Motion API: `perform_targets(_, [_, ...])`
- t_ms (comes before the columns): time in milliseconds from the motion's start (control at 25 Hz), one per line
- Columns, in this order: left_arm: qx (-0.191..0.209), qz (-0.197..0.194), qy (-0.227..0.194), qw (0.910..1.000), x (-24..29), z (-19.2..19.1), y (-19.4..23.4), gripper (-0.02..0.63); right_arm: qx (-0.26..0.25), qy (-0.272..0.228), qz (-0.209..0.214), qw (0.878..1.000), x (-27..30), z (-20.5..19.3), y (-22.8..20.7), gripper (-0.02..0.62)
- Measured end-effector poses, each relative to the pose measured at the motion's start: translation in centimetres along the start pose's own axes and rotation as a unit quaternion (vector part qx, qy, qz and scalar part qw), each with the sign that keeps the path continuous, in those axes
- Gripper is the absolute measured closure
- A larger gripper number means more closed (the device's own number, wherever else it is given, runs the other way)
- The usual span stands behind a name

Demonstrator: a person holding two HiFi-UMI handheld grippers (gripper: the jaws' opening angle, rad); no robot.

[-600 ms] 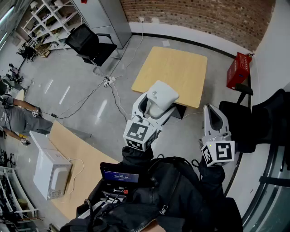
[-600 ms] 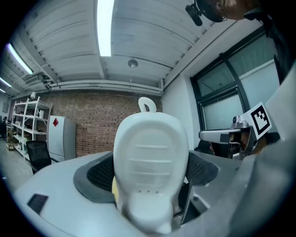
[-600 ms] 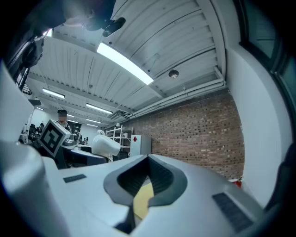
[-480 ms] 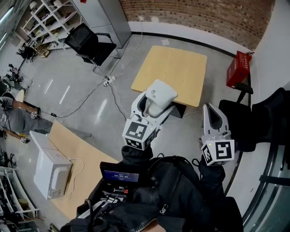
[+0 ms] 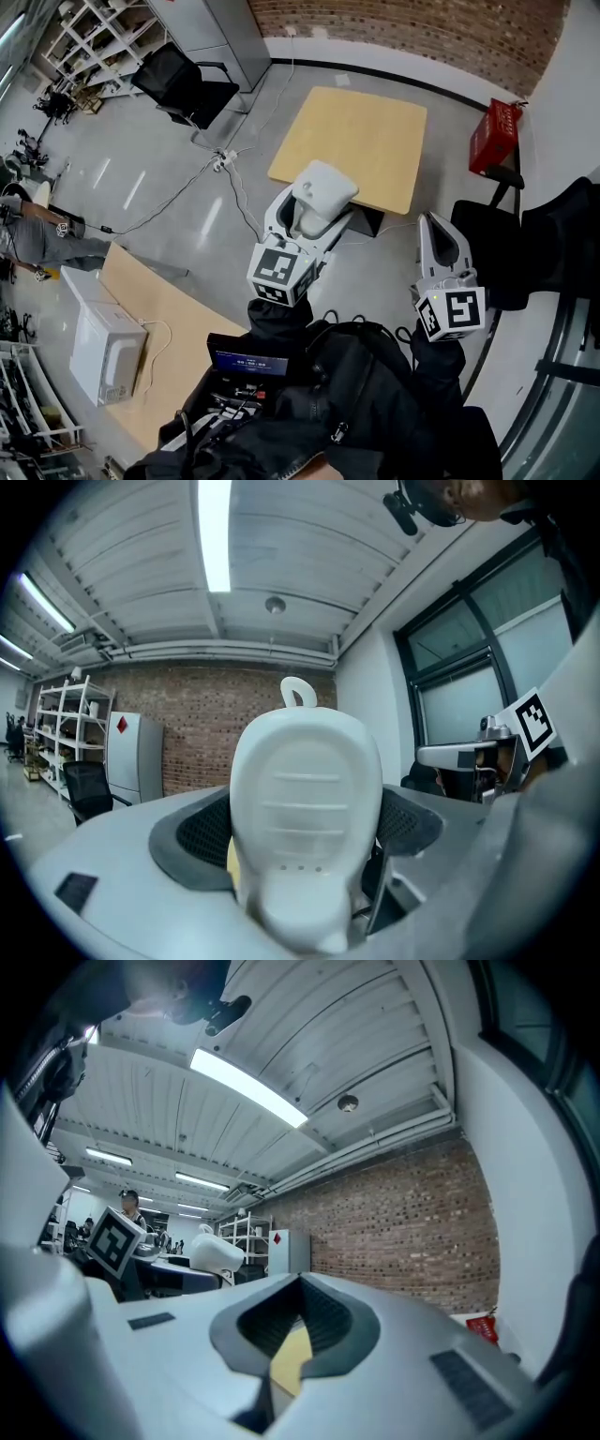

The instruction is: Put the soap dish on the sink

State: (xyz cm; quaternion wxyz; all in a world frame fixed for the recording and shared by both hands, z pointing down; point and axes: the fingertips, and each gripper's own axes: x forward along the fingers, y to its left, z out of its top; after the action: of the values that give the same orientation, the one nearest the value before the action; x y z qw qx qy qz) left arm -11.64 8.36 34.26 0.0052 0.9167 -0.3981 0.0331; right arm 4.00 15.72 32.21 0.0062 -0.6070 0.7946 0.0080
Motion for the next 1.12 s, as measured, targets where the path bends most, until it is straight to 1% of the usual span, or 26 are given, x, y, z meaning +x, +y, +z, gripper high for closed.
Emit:
perform_targets(280, [-0.005,0.011,0.016,0.9998,0.6,-1.2,-0.9,0.147,0.014,0.019,0.004,1.000,-0.6,-1.8,-1.6,0.589])
perform_targets(480, [-0.006,0.008,0.029,0.9995,1.4,-2.3,-0.9,0.147,0.024,0.027,0.000,0.999,0.0,-2.8,-2.2,0.589])
perform_targets(720, [-0.009,-0.003,0.030,0.9995,4.1,-3.0,0.8,0.147,0.018,0.038,-0.002,0.999,2.6,-3.5,-2.8,0.589])
perform_targets(1120, [-0.004,-0.024,0.025,0.9994,10.3,-2.4,5.7,0.147,-0.001,0.036,-0.017,0.999,9.8,-2.2,-4.3,0.589])
